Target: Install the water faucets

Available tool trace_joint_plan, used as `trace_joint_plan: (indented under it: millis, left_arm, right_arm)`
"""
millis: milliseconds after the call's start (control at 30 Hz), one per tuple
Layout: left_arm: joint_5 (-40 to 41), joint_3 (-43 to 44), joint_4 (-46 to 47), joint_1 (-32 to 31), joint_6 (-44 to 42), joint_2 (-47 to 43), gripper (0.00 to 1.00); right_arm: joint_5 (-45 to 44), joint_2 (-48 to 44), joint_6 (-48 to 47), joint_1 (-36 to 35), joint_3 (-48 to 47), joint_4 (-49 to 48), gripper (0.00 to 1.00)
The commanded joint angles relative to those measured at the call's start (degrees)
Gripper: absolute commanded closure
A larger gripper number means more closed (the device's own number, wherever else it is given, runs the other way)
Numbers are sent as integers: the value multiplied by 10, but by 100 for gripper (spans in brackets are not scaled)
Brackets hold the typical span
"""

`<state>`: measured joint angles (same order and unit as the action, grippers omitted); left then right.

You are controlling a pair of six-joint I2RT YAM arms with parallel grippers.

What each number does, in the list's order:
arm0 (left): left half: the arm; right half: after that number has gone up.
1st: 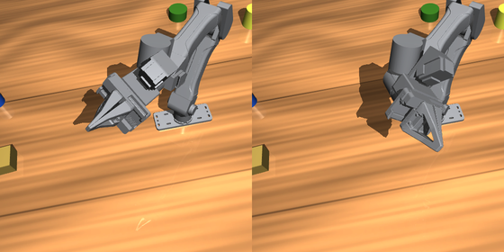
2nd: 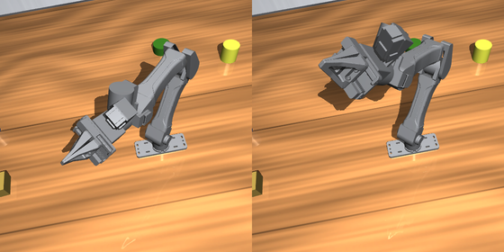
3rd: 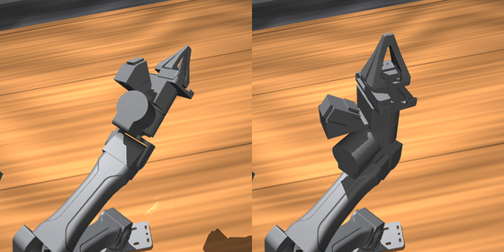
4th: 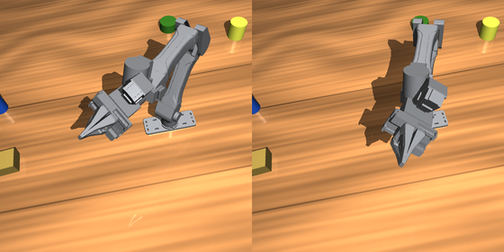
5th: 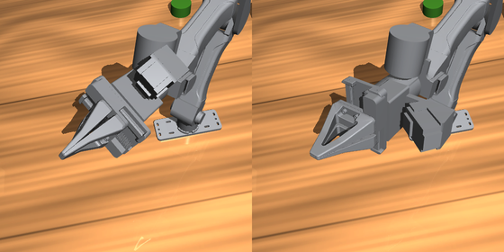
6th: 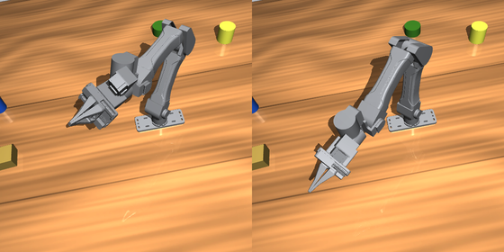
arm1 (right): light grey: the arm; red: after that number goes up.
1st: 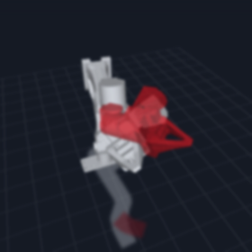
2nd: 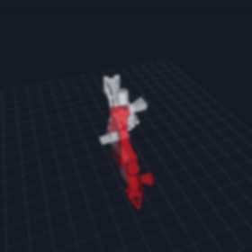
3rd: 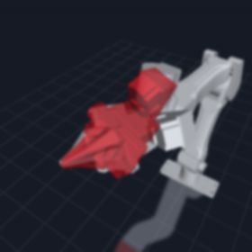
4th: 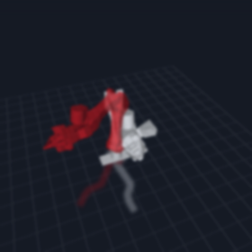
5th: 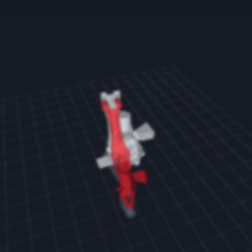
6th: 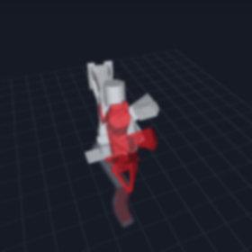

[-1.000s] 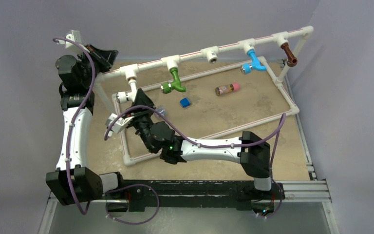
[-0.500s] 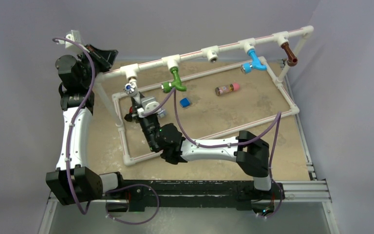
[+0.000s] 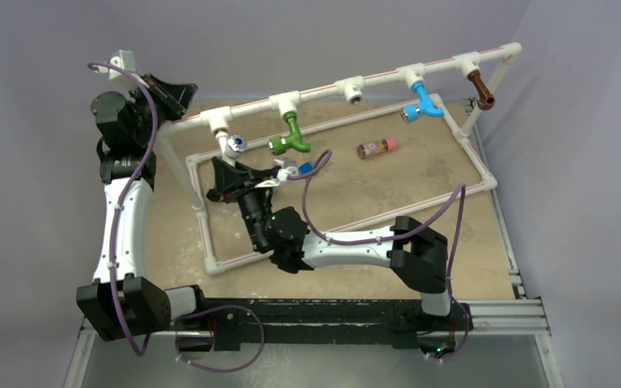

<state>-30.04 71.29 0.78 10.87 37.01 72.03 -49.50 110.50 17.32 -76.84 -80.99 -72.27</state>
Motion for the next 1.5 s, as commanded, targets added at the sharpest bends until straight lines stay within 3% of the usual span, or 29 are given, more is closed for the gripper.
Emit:
trace_joint_plan:
  millis: [0,167,600,833,1033,1233,1467]
  left_arm:
    - [-45,-81,-214,4,-9,44,100]
    - [-49,-82,-212,5,-8,45,100]
    - [-53,-84,-210,4,-6,46,100]
    - [-54,-84,-210,4,-5,46,100]
    - [-55,-84,-210,4,-5,47,100]
    - [-55,-84,-210,4,-4,47,100]
    - [-55,-84,-211,4,-4,47,100]
  right_arm:
    - [10,-39,162,-9,17,-92,100]
    - [14,-40,285,-9,24,-117,100]
    - [38,-27,500,3,-3,-132,100]
    - [42,-32,533,10,9,-157,100]
    - [46,-37,517,10,22,-169,80]
    - [48,-44,505,10,35,-169,43]
    - [65,-52,475,10,36,-159,26]
